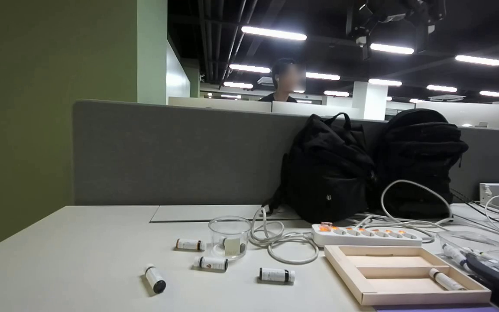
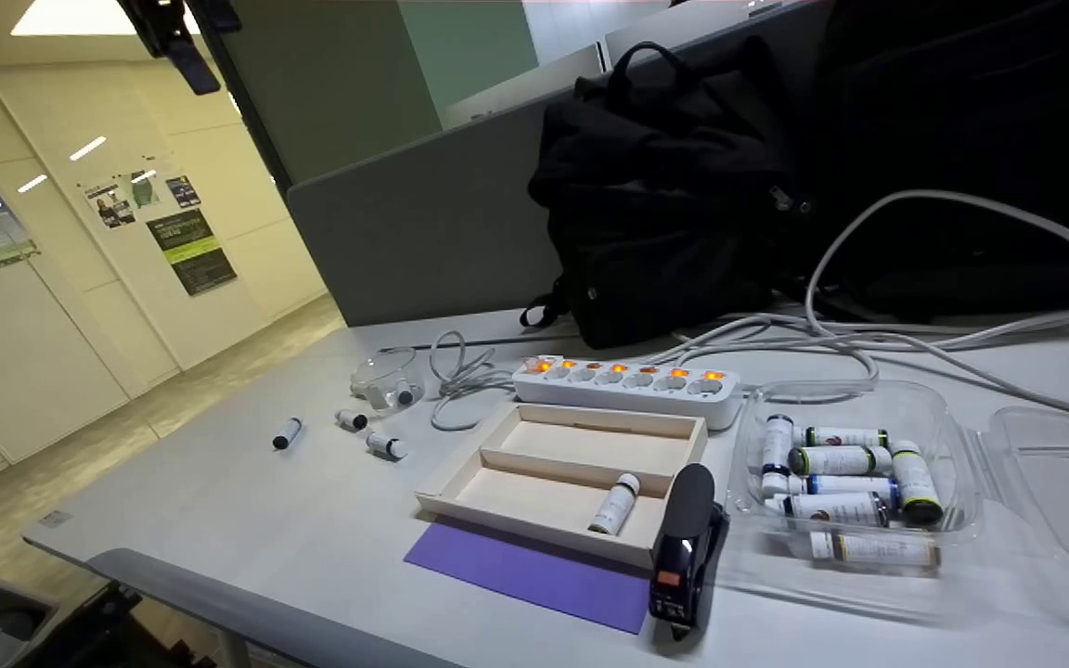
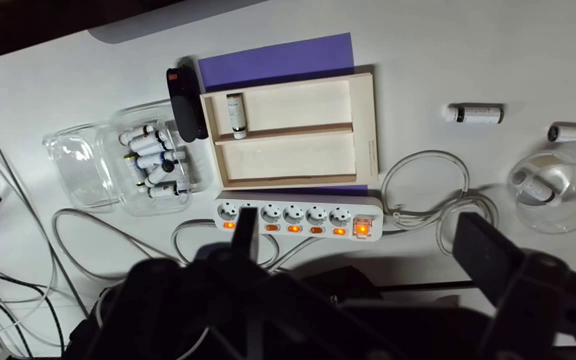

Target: Turn off the middle switch of the extension cord

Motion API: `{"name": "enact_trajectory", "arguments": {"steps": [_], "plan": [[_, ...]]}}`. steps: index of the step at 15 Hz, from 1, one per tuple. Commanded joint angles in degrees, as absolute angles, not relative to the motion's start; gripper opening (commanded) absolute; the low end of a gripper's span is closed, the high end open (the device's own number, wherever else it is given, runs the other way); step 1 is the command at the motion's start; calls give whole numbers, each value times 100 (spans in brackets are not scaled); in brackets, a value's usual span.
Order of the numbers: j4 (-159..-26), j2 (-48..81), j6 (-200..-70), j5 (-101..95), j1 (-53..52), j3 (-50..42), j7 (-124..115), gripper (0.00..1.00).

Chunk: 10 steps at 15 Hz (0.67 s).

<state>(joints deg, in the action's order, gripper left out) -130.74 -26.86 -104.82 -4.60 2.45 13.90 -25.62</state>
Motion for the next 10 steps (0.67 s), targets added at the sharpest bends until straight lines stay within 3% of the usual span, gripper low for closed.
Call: {"name": "enact_trajectory", "arguments": {"steps": [1,7,10], "plan": [[-12981,-2041,-11146,-416,248,1006,-2427,100],[-12388,-275,-12293,-774,527,276,-1791,100],[-11736,560,-12002,-1007,646,-112,-1778,100]]}}
